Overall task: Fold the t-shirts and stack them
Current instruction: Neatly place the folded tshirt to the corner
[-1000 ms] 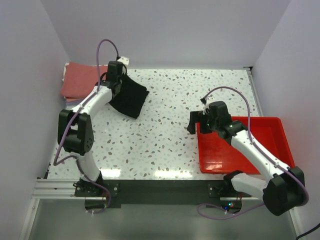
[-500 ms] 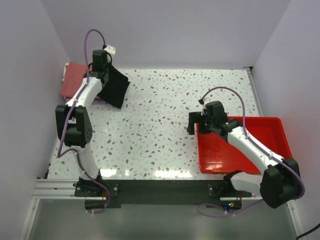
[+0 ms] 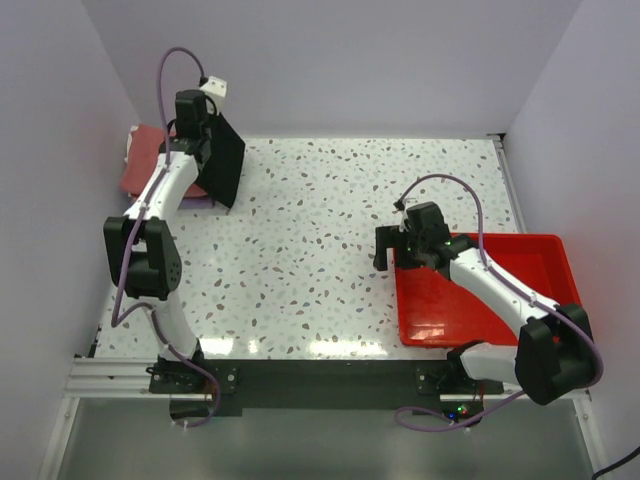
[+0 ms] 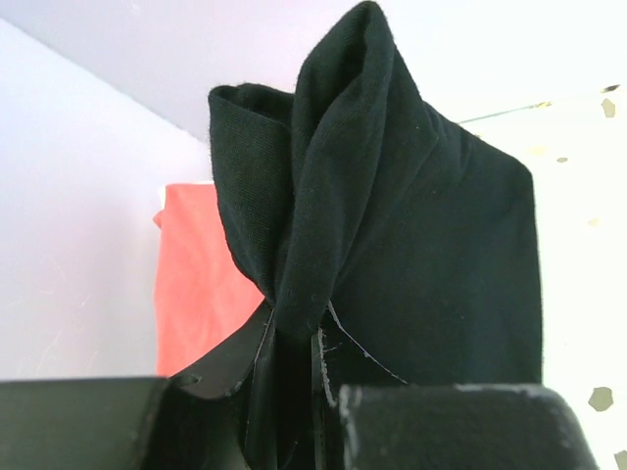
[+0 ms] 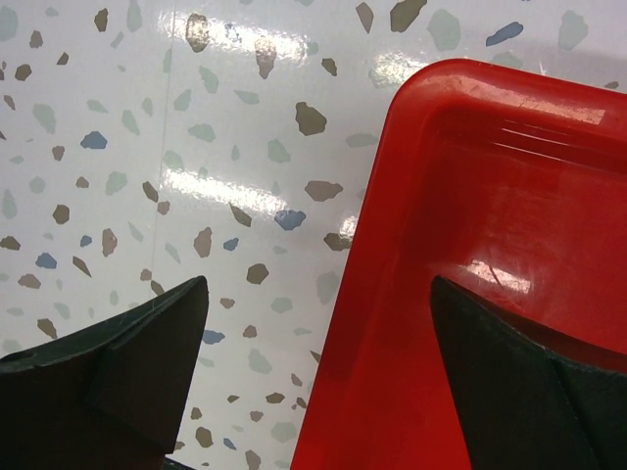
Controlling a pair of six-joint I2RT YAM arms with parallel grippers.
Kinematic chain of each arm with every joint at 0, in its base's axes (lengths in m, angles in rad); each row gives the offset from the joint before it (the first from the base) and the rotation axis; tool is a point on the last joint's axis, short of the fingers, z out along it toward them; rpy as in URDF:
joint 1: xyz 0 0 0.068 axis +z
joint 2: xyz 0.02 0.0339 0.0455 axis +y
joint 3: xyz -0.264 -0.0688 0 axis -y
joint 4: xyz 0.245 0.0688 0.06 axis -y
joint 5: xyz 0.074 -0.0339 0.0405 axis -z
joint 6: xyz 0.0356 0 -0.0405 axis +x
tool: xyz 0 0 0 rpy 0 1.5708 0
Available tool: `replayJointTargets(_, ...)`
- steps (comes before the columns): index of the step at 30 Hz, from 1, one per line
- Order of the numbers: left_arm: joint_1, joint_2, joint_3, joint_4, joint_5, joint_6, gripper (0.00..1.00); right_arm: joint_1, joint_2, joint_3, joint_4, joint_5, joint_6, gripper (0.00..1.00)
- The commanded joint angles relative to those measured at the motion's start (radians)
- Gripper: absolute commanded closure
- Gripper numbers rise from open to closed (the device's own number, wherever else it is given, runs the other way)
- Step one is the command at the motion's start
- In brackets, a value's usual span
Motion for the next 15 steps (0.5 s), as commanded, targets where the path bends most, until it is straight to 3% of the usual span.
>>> replayJointTargets(1, 0.006, -0.109, 0.053, 0.069, 0.051, -0.018, 1.00, 0.000, -0.002, 0.037, 0.021, 0.024, 0.003, 0.01)
replayJointTargets(15, 0.006, -0.170, 0.103, 0.003, 0.097, -0.054, 1.00, -0.001, -0.002, 0.036, 0.025, 0.000, 0.004, 0.01)
